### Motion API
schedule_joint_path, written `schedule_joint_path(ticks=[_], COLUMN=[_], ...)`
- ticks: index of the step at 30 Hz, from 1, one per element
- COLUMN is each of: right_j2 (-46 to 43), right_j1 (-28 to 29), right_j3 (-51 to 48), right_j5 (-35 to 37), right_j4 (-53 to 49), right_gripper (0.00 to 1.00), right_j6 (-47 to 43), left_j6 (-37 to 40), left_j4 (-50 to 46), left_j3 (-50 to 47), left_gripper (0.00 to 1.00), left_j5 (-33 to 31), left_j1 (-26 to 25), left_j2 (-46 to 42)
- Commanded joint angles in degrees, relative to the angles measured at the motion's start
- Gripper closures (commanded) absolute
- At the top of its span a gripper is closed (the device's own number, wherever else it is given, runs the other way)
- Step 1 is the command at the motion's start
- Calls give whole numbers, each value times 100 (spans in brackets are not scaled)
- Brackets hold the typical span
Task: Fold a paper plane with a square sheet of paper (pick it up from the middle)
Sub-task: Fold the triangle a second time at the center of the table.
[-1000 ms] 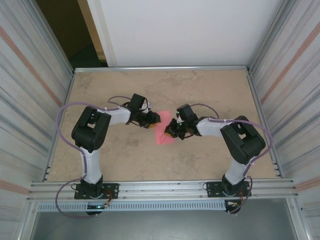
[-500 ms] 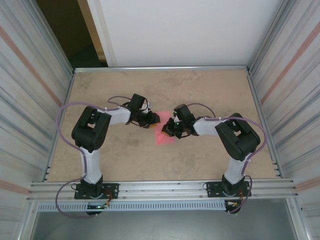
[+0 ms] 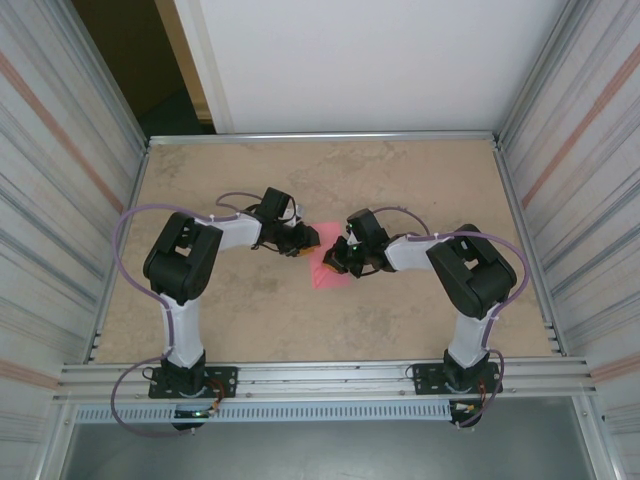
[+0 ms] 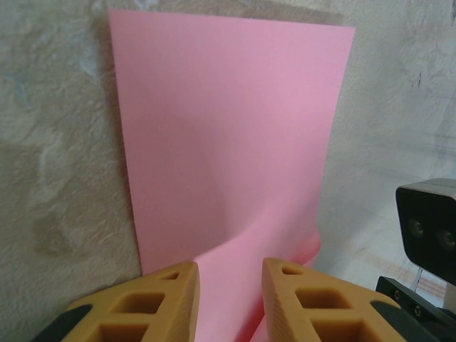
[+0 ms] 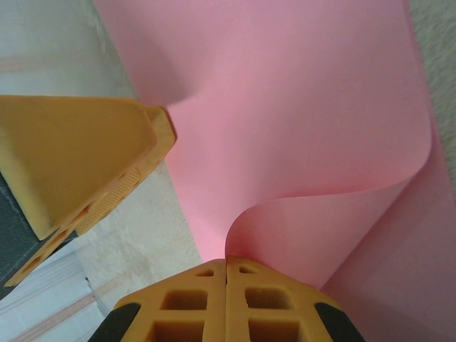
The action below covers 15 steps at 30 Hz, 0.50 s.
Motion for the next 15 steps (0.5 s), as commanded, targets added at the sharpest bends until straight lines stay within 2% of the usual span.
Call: schedule_joint_path(ticks=[1,8,15], right_j2=[129,188,236], right_j1=[28,24,38], right_j3=[170,187,202], right_j5=[139,79,114], right_j4=[90,184,182], right_gripper=[98,98,98], right_j6=[113,176,191], left_j6=[131,131,131], left_j4=[-394,-409,-430], left_j3=[-36,-61,-83], left_gripper=[70,78,79], left_j5=[-241,-299,-333], left_j1=[-33,-22,-15], left_j2=[256,248,252])
